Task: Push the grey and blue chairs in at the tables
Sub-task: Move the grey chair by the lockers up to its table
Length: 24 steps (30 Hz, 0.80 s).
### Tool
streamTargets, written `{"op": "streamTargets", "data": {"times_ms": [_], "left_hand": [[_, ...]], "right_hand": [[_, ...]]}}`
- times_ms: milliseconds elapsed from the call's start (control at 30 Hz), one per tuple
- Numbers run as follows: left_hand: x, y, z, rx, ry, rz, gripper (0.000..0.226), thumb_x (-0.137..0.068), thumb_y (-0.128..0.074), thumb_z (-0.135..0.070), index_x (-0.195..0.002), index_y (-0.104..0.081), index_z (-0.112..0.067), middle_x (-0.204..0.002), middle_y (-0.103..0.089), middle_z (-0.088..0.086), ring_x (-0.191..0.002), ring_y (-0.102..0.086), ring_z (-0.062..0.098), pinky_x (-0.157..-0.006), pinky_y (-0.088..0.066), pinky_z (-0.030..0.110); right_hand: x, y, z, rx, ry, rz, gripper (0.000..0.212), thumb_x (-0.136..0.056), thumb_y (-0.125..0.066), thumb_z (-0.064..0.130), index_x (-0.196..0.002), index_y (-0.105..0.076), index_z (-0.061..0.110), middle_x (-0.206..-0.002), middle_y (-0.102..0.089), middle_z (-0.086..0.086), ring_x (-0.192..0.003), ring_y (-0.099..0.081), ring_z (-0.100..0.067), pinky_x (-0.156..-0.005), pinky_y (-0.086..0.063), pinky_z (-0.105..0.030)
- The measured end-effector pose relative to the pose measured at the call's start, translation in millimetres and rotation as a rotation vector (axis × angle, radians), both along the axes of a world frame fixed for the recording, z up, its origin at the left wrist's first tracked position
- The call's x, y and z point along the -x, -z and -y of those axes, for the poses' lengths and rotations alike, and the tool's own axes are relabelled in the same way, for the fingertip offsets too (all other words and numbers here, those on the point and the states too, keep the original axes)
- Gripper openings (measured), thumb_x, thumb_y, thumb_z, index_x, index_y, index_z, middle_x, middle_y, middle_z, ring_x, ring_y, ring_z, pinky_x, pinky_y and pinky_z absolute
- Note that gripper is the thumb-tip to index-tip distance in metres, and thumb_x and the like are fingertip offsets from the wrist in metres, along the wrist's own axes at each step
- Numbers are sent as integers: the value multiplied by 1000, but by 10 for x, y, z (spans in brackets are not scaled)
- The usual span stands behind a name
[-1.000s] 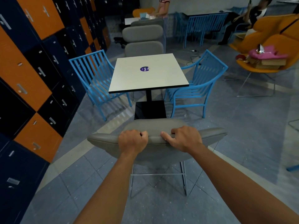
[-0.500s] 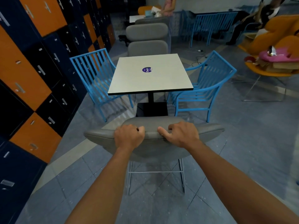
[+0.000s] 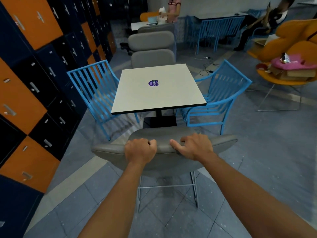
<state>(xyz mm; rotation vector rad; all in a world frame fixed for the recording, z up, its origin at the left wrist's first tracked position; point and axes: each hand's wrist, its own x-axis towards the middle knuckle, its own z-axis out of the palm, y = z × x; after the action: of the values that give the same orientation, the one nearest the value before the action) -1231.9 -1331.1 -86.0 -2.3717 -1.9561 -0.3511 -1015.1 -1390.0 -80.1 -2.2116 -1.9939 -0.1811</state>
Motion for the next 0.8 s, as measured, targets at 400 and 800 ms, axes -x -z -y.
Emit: {"op": "streamTargets", "data": {"times_ms": [400, 800], "left_hand": [[-203, 5, -440, 40, -15, 25, 55, -83, -24, -49, -51, -53, -14, -54, -56, 5, -52, -50, 26, -57, -35, 34], [-388, -10, -746, 17, -37, 46, 50, -83, -36, -46, -45, -44, -14, -42, -36, -5, -42, -40, 18, -53, -31, 31]], "right_hand": [[-225, 39, -503, 1, -4, -5, 96, -81, -3, 94, -63, -69, 25, -49, -48, 7, -56, -54, -21, -51, -34, -30], [-424, 24, -875, 26, -7, 4, 93, -83, -7, 92, -61, -67, 25, -49, -49, 5, -51, -53, -21, -54, -45, -31]]}}
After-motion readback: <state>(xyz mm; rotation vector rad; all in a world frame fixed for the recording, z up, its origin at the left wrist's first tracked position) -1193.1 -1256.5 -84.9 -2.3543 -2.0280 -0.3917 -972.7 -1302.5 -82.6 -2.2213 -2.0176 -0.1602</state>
